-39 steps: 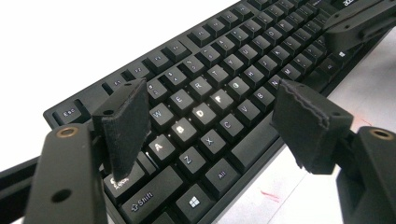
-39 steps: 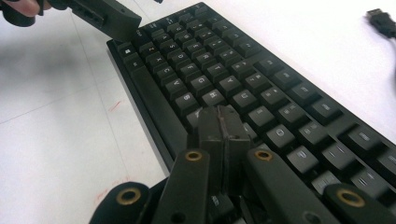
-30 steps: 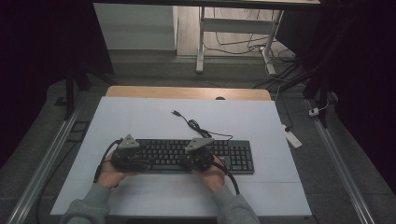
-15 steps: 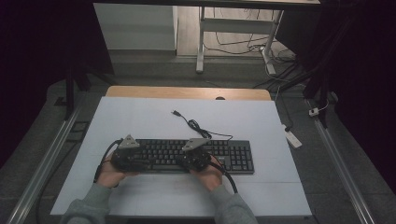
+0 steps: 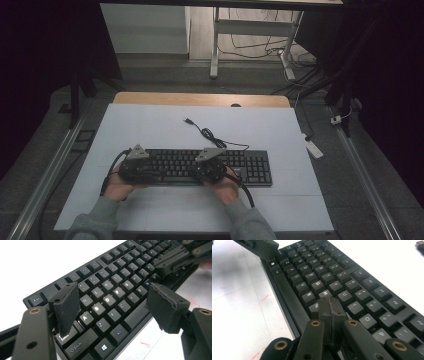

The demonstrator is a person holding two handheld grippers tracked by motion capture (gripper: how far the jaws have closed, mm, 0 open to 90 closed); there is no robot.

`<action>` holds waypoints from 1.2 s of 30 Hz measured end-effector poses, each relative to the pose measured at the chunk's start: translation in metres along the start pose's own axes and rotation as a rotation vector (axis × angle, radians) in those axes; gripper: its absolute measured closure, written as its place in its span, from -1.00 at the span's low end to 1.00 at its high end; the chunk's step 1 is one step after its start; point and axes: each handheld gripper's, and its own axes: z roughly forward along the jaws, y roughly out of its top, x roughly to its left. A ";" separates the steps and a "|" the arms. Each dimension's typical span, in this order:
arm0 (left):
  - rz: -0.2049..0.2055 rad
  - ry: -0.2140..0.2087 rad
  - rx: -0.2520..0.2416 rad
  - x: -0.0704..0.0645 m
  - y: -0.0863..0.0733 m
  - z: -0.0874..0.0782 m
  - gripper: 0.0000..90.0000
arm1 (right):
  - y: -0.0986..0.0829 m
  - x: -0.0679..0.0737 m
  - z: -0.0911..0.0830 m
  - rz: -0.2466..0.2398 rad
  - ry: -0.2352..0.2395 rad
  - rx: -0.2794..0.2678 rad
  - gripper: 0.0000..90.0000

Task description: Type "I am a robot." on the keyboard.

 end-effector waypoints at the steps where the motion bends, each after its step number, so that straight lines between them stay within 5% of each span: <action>1: -0.002 0.000 -0.001 0.000 0.000 0.000 -0.40 | 0.000 -0.001 -0.003 0.008 0.000 -0.003 0.98; 13: -0.027 0.005 -0.012 0.001 0.000 -0.002 -0.41 | -0.016 -0.010 -0.035 0.040 -0.026 -0.069 0.43; 29: -0.055 -0.001 -0.027 0.003 0.000 -0.003 -0.39 | -0.058 -0.024 -0.090 0.060 -0.125 -0.110 0.24; 36: -0.042 -0.011 -0.035 0.000 0.001 -0.003 -0.32 | -0.069 -0.028 -0.102 0.068 -0.129 -0.127 0.17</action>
